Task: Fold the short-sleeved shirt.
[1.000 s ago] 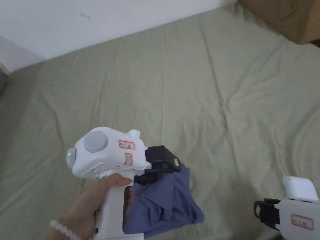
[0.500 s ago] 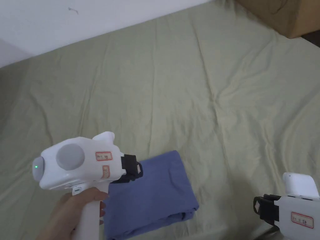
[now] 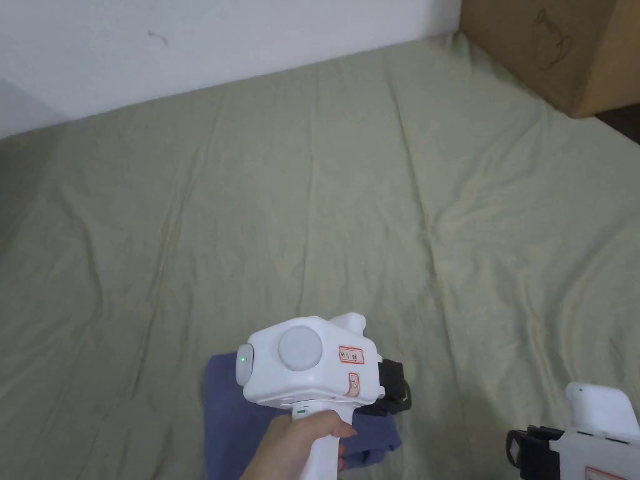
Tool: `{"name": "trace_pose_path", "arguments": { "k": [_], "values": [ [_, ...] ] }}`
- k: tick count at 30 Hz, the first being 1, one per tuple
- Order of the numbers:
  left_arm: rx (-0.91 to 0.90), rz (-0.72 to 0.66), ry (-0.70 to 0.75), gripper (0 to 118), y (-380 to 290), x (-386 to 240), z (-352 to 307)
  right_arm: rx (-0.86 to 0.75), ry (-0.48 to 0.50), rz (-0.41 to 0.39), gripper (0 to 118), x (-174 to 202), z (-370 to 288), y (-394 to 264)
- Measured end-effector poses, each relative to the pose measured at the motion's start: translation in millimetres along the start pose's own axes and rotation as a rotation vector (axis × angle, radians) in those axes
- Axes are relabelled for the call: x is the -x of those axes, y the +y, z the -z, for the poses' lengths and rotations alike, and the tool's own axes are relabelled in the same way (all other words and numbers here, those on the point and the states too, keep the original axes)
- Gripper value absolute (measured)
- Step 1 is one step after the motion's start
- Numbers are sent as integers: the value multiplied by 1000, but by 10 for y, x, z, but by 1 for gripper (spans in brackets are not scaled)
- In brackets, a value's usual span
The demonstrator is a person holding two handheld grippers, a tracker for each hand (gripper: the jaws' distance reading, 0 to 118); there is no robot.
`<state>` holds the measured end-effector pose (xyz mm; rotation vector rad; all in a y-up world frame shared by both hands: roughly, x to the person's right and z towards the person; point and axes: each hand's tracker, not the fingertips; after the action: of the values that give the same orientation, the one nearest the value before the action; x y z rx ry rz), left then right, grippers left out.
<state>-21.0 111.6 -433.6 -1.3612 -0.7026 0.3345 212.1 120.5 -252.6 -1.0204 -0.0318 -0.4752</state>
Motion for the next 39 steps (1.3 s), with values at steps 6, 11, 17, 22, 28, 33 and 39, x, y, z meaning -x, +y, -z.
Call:
{"name": "trace_pose_path", "arguments": {
  "k": [6, 11, 17, 22, 28, 33, 39],
  "values": [
    [-147, 115, -53, 4, -194, -31, -575, 8, 8, -61, 1, 235, 29, 63],
    [-275, -113, -206, 5, -572, 775, -1373, 25, 51, -178, 1, 619, 178, 208],
    [-413, -274, -73, 5, -1096, 1720, -2049, 32, 100, -289, 1, 1151, 483, 422],
    [-413, -351, -123, 13, -1196, 2174, -2060, 48, 105, -389, 1, 1555, 775, 537],
    [-383, -438, -300, 113, -915, 2439, -1539, 97, 31, -489, 1, 1806, 1174, 530],
    [-353, -519, -470, 114, -624, 2511, -1183, 115, 34, -462, 1, 1784, 1255, 527],
    [-254, -435, -504, 112, -424, 2303, -903, 123, 43, -434, 1, 1753, 1242, 554]
  ]
}}
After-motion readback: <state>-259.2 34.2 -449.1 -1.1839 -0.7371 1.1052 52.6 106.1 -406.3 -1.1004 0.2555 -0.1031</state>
